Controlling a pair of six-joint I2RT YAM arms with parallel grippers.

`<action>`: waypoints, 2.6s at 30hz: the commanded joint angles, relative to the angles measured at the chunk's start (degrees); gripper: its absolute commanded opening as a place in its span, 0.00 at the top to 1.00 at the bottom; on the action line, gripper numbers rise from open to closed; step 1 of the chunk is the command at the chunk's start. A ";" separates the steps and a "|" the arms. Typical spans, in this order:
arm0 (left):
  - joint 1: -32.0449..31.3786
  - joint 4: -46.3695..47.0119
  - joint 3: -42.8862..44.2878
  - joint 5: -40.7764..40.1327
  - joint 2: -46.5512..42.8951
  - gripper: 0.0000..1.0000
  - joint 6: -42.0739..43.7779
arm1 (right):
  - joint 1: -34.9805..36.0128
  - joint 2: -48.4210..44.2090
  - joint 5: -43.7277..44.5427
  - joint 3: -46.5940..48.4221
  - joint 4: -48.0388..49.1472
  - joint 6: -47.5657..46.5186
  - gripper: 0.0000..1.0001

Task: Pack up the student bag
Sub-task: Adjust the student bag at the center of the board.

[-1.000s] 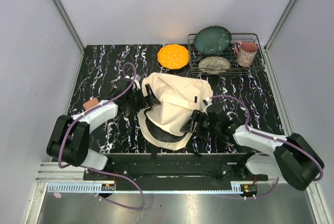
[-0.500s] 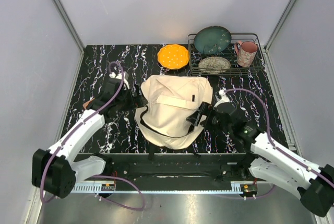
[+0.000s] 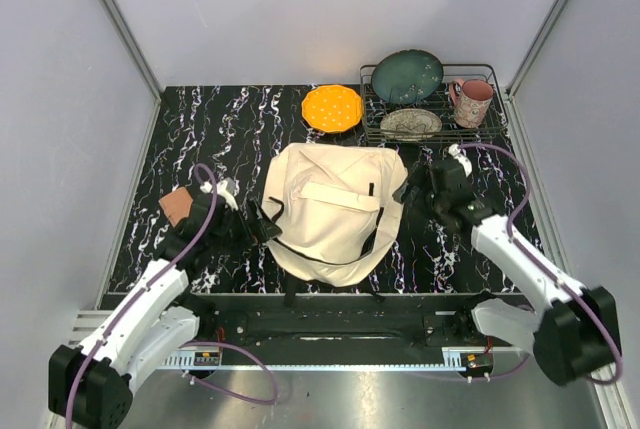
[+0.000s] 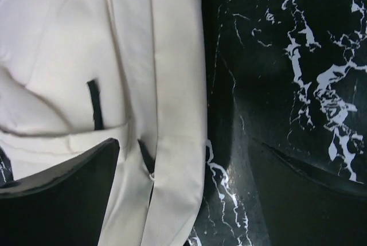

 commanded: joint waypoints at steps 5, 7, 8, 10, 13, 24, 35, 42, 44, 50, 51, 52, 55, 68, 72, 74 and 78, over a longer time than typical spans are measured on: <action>0.12 10.70 -8.62 9.82 -7.35 0.01 -8.98 | -9.86 19.00 -16.21 8.11 13.45 -6.03 0.00; 0.12 14.31 -10.63 11.05 -7.00 0.01 -10.83 | -10.48 22.01 -17.37 9.86 15.13 -5.77 0.00; 0.12 15.37 -11.25 11.32 -6.83 0.01 -11.44 | -11.00 24.98 -18.68 10.31 16.96 -5.24 0.00; 0.12 18.27 -12.22 11.85 -5.95 0.01 -12.68 | -11.53 27.72 -20.36 10.93 20.04 -4.54 0.01; 0.04 20.56 -12.58 12.11 -4.72 0.01 -13.56 | -12.50 32.47 -23.61 10.58 24.78 -2.61 0.07; 0.21 26.19 -9.25 10.88 4.41 0.16 -9.97 | -13.21 27.22 -29.16 -6.17 41.58 3.46 1.00; 2.76 21.19 14.56 10.36 25.69 0.05 1.47 | -12.50 -4.32 -14.66 -28.09 39.05 17.52 1.00; 4.52 3.55 17.83 -7.54 19.73 0.01 8.93 | -12.24 -9.88 -13.16 -30.29 32.10 19.02 1.00; 4.08 -3.32 17.83 -17.83 14.20 0.01 9.73 | -12.15 -10.41 -13.07 -30.47 31.57 19.11 1.00; -6.00 -6.50 21.25 -21.46 -0.14 0.01 9.39 | -11.80 -12.25 -12.64 -30.12 29.91 18.85 1.00; -8.81 -6.59 22.30 -22.07 0.46 0.01 8.16 | -11.63 -12.43 -12.55 -29.59 29.55 18.67 1.00; -15.54 -6.59 24.92 -24.68 3.17 0.01 7.54 | -11.62 -12.52 -12.28 -29.33 28.77 18.49 1.00; -28.12 -5.89 28.98 -28.92 12.29 0.01 6.57 | -11.45 -12.96 -12.02 -28.27 27.45 17.97 1.00; -43.47 -2.99 47.89 -26.48 45.02 0.12 5.69 | -11.18 -17.26 -11.75 -27.57 23.75 18.14 1.00; -44.08 0.17 49.12 -22.26 48.89 0.14 5.87 | -11.10 -18.06 -12.02 -27.30 21.82 17.88 1.00; -44.96 1.06 49.56 -20.93 49.51 0.14 5.52 | -11.18 -18.32 -11.76 -27.22 21.29 17.70 1.00; -46.46 0.88 50.70 -20.32 52.14 0.17 3.59 | -11.18 -18.85 -11.49 -27.13 20.76 17.70 1.00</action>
